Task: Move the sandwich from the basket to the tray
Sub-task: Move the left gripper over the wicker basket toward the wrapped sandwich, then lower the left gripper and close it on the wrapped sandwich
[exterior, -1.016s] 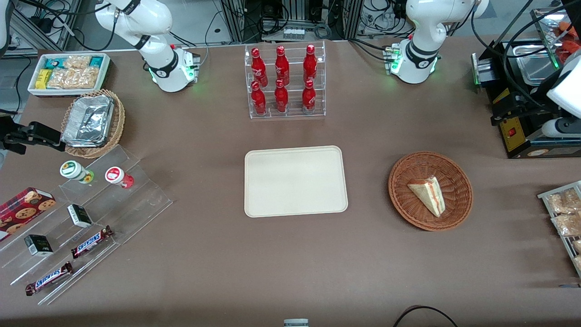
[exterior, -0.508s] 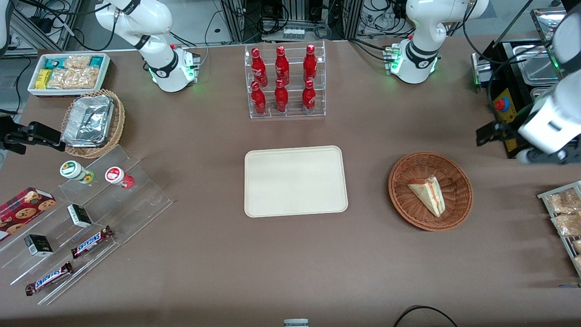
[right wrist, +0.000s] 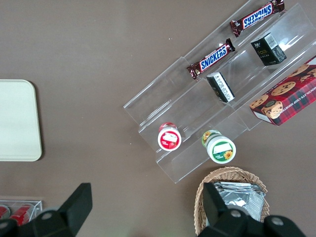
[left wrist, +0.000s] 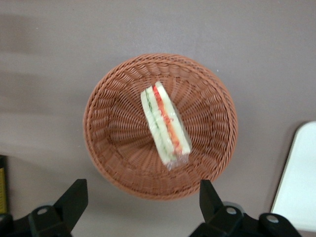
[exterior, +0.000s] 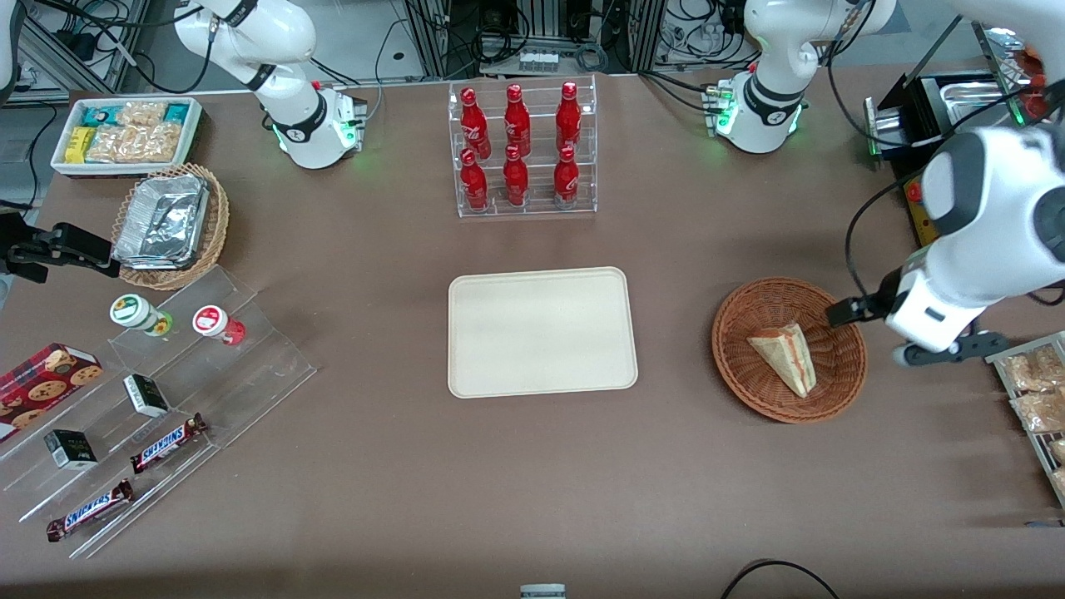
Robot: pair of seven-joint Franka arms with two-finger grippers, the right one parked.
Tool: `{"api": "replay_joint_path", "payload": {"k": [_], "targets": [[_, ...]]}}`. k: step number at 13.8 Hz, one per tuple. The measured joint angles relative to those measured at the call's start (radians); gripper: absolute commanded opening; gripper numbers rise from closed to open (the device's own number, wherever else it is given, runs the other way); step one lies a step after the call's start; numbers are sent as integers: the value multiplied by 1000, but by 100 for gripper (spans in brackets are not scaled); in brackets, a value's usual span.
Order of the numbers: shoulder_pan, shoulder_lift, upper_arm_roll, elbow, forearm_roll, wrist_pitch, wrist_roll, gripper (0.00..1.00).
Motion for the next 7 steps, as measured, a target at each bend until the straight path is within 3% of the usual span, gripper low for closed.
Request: {"api": "replay_joint_path", "payload": {"k": [7], "targets": [[-47,42,-5,-162,0,275,-262,100]]}}
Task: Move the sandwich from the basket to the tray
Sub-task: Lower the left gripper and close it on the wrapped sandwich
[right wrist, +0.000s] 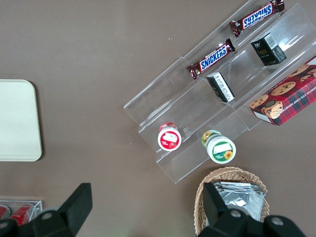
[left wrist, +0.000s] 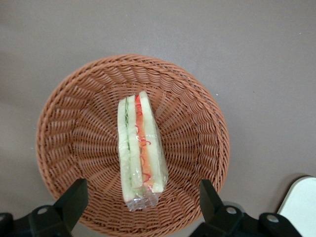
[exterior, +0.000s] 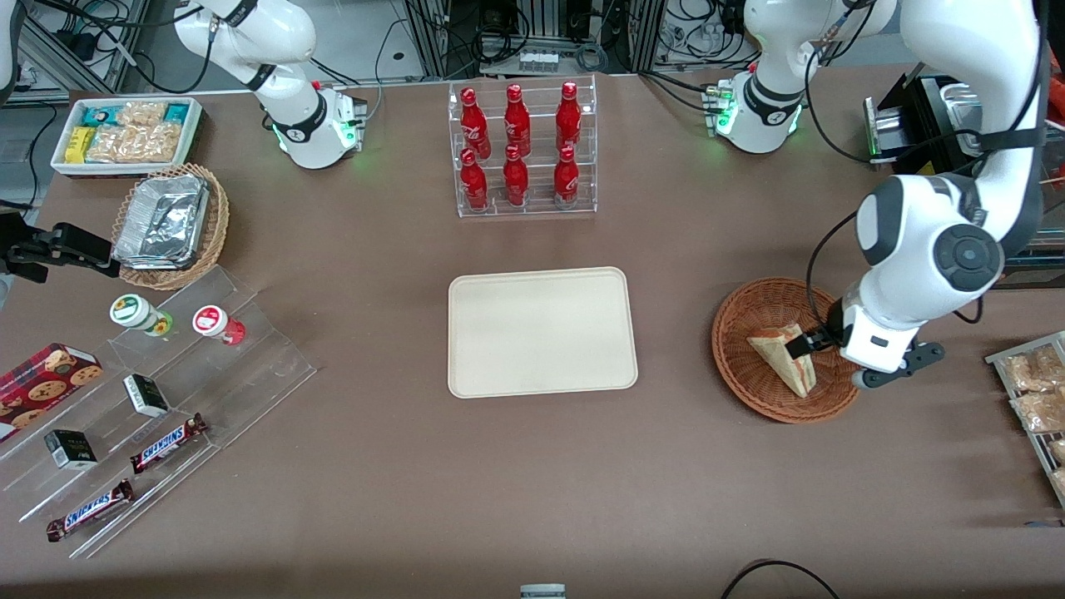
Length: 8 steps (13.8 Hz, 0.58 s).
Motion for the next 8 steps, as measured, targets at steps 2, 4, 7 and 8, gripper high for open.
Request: {"api": "replay_joint_path", "payload": {"k": [2,4,7,8], "targets": [[-8,0,0,-55,6,68,-33,100],[-8,0,0,-110,23,137,-62,100],[-8,3,1,-183,32,220,-77,100],[-8,9,1,-195,32,235,-78,100]]}}
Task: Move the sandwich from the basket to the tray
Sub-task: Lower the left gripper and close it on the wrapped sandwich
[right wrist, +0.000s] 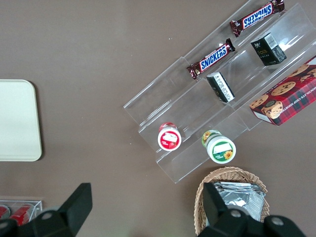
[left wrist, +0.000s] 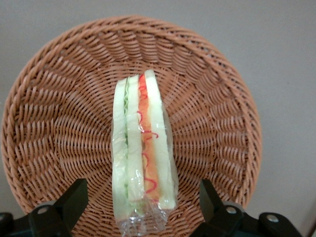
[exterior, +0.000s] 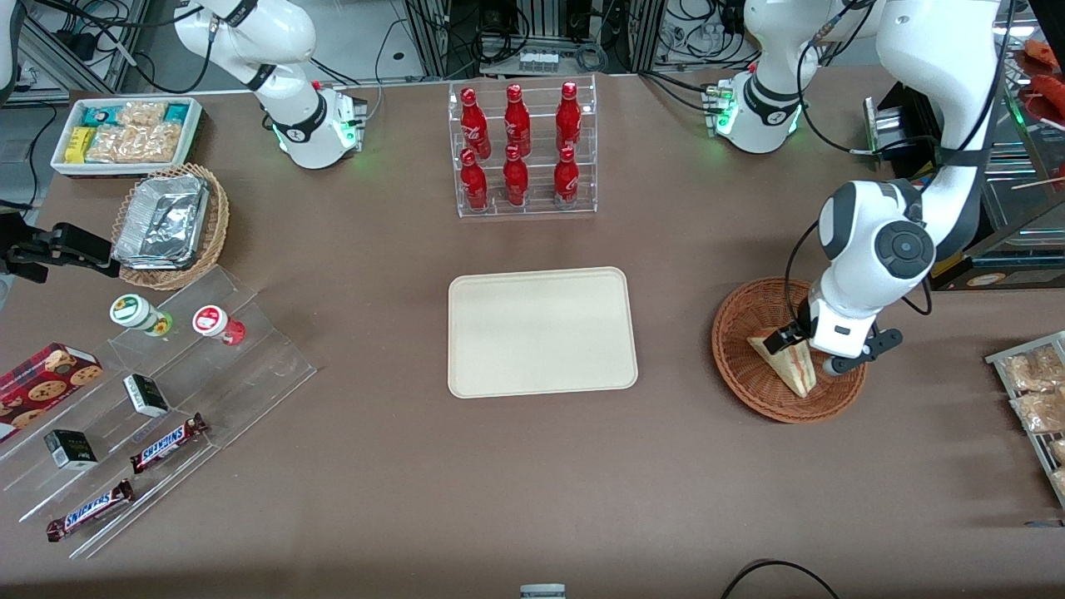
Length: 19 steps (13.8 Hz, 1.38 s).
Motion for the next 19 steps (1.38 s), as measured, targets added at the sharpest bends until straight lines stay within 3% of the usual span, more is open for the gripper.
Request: {"api": "replay_joint_path", "payload": {"k": [2,3,5,6,13,19], "targets": [[0,17,1,-8,0,27,-10,97],[0,26,2,-8,0,34,-15,84],[0,36,2,-8,0,42,-21,15],[0,37,2,-8,0,43,-24,0],[0,30,4,14,10,15,-30,0],[-34,-25,-3,265,37,-409,-32,0]]}}
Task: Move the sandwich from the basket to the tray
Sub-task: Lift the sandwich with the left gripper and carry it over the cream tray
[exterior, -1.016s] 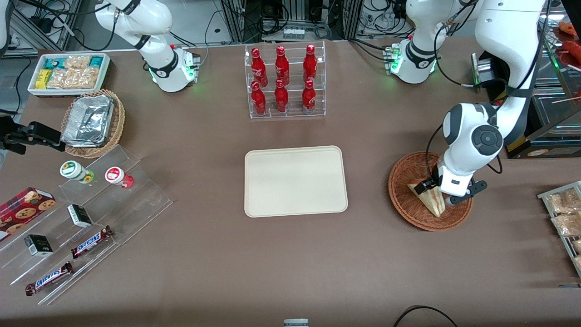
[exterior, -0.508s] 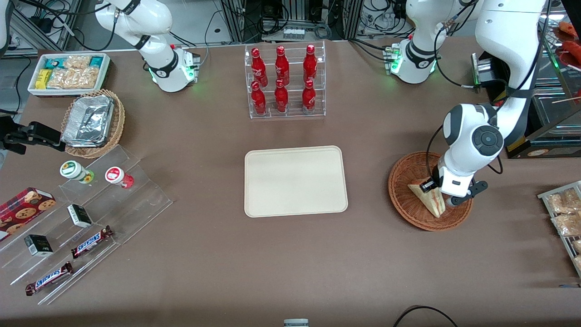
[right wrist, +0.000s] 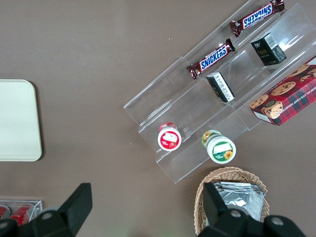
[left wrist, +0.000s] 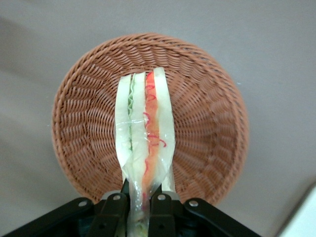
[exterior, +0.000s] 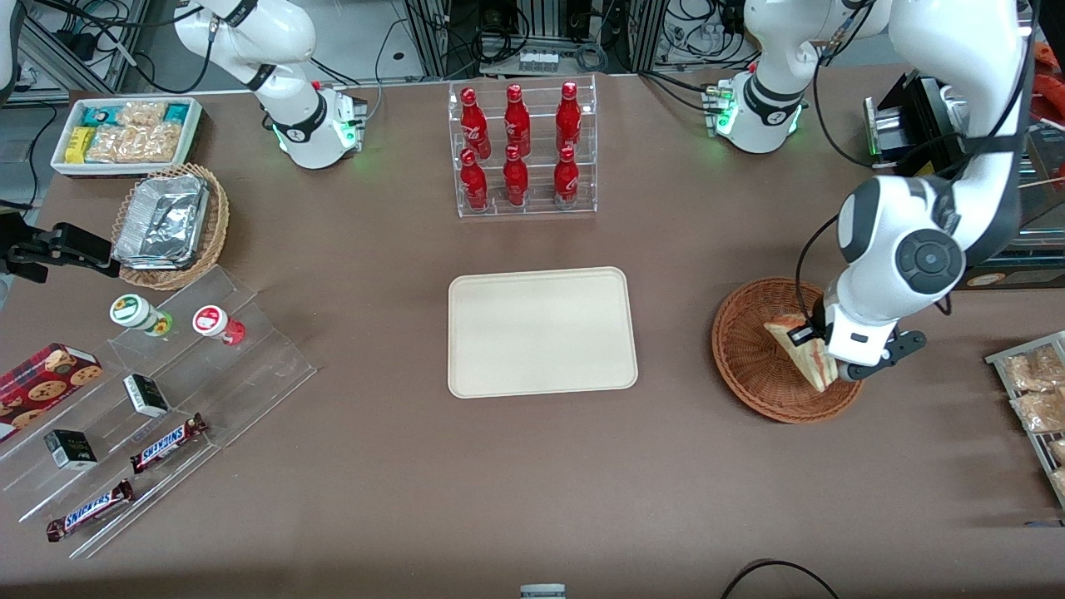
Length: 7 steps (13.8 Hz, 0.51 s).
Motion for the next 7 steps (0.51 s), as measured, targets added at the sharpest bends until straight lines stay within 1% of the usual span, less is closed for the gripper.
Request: {"api": "replay_joint_path", "payload": {"k": [3,7], "targets": [[-81,-2,-7,199,0,-200,0,0],[-225,24,-12,350,-3,-258,-12,0]]}}
